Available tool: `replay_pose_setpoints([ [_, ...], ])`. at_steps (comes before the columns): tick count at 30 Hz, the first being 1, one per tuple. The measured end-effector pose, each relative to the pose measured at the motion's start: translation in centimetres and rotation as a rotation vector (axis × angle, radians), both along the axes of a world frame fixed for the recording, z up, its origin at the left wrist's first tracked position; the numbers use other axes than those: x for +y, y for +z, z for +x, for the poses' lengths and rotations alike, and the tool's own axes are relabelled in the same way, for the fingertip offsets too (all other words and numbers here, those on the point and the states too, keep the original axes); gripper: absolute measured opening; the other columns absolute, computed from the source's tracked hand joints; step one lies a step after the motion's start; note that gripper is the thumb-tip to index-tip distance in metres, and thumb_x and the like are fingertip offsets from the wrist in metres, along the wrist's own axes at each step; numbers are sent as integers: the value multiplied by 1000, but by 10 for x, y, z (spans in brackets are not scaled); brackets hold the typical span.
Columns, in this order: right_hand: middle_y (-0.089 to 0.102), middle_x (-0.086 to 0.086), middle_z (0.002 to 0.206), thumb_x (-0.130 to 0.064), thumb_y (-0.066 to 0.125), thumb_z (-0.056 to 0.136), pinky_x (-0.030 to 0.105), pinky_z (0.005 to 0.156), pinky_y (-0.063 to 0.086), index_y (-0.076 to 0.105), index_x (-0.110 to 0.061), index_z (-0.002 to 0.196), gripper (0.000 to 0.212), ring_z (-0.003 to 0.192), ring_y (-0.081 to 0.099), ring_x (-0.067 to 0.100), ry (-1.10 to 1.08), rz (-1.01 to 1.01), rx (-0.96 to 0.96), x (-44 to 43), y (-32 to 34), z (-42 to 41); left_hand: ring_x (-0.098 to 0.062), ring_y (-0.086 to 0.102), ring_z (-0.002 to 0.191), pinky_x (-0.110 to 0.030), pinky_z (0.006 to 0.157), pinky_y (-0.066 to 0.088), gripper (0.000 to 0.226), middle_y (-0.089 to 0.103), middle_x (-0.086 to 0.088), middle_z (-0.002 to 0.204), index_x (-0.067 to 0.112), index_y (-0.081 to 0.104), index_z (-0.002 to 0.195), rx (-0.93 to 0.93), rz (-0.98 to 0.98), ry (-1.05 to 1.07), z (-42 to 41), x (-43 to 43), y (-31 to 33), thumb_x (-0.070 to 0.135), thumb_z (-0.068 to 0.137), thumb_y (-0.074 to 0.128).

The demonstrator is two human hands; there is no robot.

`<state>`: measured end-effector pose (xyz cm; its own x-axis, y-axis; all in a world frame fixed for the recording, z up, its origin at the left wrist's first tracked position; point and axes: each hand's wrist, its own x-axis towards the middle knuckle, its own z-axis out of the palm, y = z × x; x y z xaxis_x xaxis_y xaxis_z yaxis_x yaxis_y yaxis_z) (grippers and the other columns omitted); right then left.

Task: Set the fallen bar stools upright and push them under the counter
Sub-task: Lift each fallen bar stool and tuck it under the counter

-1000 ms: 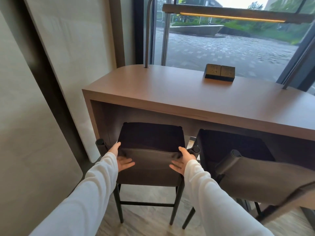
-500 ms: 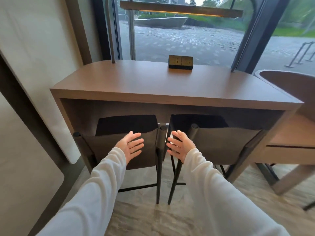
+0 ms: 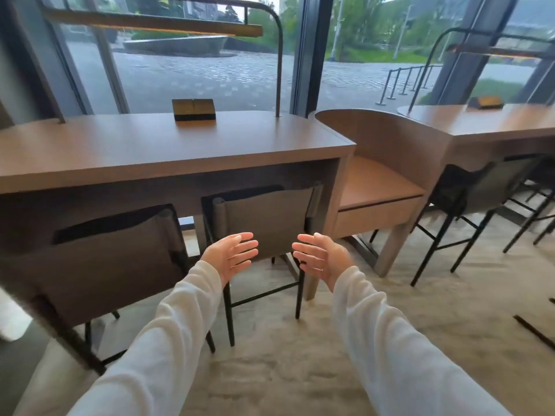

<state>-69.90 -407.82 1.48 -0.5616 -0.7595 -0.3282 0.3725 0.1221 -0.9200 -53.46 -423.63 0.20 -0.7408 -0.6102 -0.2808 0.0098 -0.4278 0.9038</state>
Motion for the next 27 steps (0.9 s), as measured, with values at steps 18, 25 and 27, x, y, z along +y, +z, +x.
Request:
replay_pose_setpoints([
  [18, 75, 3, 96, -35, 45, 94, 28, 70, 50, 70, -19, 97, 30, 88, 70, 14, -694, -54, 1, 401, -5, -137, -24, 64, 95, -37, 92, 46, 21, 68, -8, 103, 13, 64, 103, 19, -21, -641, -261, 334, 5, 16, 92, 47],
  [25, 71, 8, 102, -30, 44, 95, 30, 76, 47, 67, -17, 103, 28, 91, 66, 17, -947, -54, 19, 496, -8, -192, -24, 67, 93, -36, 84, 52, 21, 71, -8, 101, 16, 66, 103, 35, -37, -873, -372, 427, -1, 13, 93, 48],
  [27, 73, 8, 102, -30, 45, 94, 32, 80, 48, 69, -18, 102, 27, 93, 67, 18, -1012, -47, 37, 517, -9, -213, -25, 67, 95, -38, 90, 49, 21, 70, -10, 104, 17, 66, 105, 36, -44, -927, -407, 450, -2, 12, 92, 49],
])
